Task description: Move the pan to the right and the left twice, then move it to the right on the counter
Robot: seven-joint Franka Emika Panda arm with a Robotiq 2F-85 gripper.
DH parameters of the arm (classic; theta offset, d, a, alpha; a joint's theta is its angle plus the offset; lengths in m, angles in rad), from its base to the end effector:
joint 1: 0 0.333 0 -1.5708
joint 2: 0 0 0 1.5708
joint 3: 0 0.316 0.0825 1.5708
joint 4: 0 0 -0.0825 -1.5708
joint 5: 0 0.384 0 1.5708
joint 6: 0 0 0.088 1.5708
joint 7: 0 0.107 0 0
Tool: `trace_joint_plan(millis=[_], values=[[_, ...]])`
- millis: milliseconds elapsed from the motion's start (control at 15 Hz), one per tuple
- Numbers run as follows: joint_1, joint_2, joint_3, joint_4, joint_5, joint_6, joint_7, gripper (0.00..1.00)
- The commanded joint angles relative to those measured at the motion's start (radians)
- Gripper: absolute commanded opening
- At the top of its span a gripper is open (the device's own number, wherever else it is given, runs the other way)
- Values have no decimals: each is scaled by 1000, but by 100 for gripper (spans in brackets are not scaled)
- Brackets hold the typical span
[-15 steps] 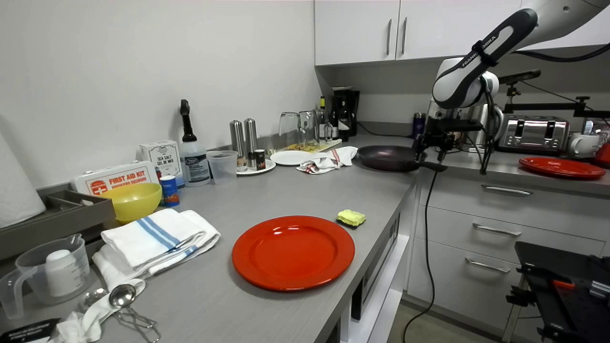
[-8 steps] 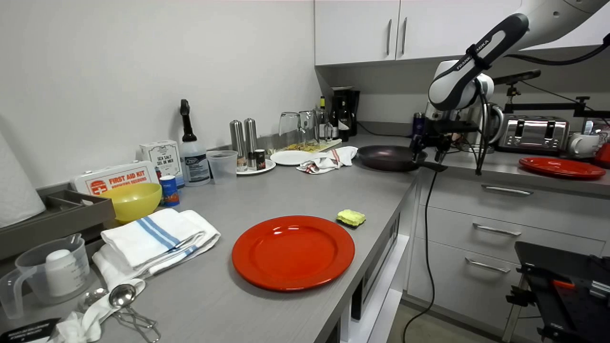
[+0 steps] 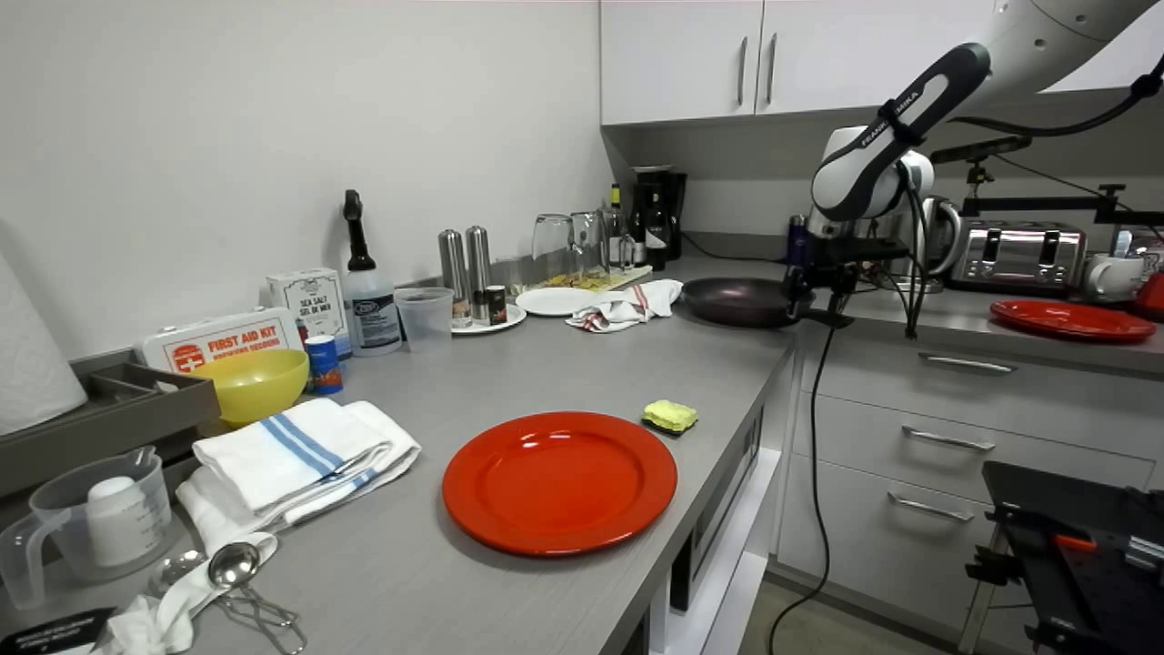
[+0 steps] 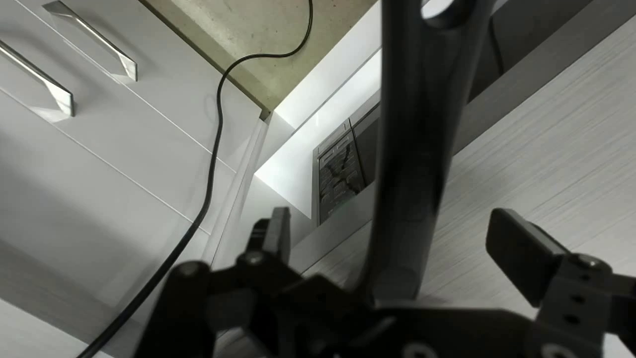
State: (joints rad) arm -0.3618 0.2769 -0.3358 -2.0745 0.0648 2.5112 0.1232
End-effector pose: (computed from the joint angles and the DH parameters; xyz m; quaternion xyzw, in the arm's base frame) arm 0.4639 -0.3817 0.3201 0.9072 -0.4106 0.0781 0.0471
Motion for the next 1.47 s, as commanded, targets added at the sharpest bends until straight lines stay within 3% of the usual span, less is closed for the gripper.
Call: trace_joint_plan(millis=[0, 333, 467, 1067, 1400], values=[[-15, 25, 5, 32, 3, -11, -68, 100], [-22, 34, 7, 46, 6, -13, -104, 100], [-23, 37, 8, 52, 9, -12, -110, 73], [-24, 39, 16, 54, 15, 0, -117, 6], [-24, 39, 15, 55, 14, 1, -116, 11]])
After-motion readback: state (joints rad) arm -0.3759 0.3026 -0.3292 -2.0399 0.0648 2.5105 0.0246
